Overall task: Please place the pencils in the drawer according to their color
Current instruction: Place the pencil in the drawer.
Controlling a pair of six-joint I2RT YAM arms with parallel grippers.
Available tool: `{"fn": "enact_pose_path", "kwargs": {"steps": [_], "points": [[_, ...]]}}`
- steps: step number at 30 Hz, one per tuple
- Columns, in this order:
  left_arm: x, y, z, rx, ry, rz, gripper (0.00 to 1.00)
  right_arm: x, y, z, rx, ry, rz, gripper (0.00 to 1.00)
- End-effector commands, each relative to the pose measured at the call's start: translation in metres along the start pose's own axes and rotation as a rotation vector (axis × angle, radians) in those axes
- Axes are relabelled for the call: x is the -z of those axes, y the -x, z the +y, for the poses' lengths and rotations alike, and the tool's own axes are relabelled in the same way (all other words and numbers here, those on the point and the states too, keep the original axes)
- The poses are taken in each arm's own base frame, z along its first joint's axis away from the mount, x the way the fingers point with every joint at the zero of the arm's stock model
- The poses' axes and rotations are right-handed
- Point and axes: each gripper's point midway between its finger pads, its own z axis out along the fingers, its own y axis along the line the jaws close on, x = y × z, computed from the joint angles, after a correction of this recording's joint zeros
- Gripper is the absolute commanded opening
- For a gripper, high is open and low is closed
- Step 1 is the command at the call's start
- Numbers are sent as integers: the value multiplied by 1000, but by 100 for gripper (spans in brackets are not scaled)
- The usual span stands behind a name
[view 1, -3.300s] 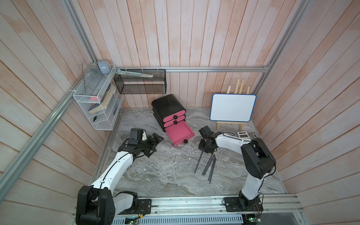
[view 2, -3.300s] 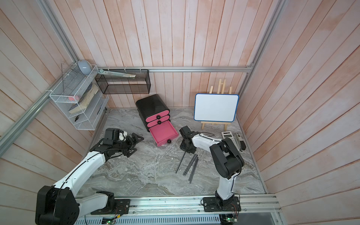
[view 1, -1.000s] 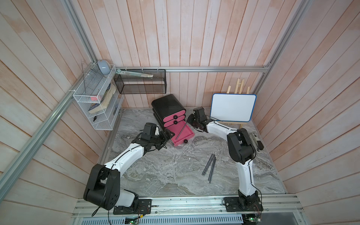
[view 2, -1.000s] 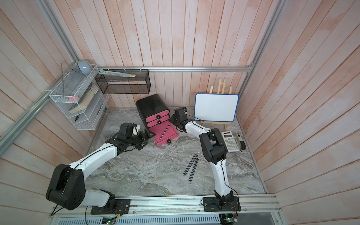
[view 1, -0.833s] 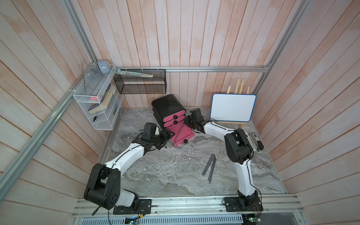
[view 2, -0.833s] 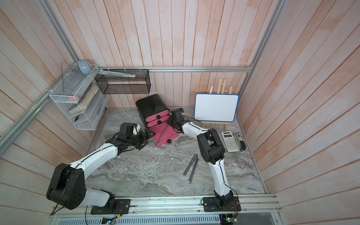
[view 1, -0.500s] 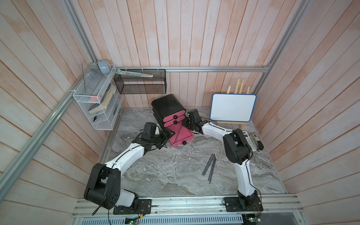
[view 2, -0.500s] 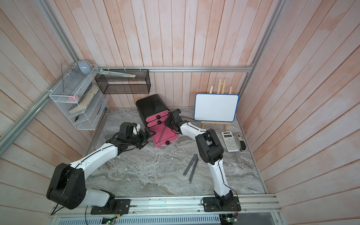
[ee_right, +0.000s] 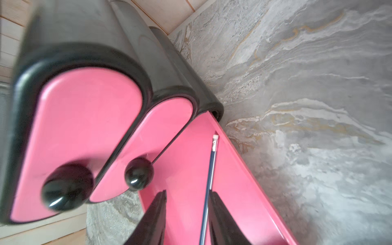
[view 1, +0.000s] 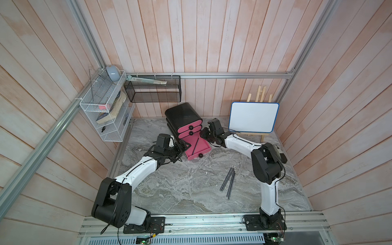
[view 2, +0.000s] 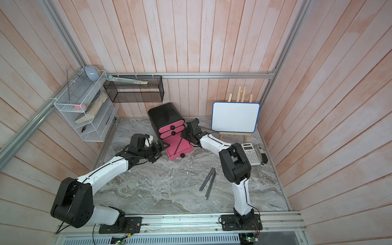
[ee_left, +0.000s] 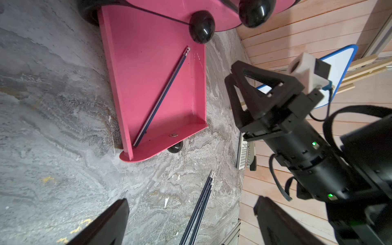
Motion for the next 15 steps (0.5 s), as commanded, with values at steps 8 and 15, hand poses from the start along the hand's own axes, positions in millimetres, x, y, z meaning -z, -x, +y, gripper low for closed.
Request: {"fn": "enact_pose_path", "kwargs": {"steps": [8, 15], "points": [[2, -16, 12, -56, 50, 54, 99, 63, -23, -60, -71, -125, 31, 38], [2, -40, 18, -111, 89, 109, 99, 101, -51, -129, -146, -257, 50, 39]]}}
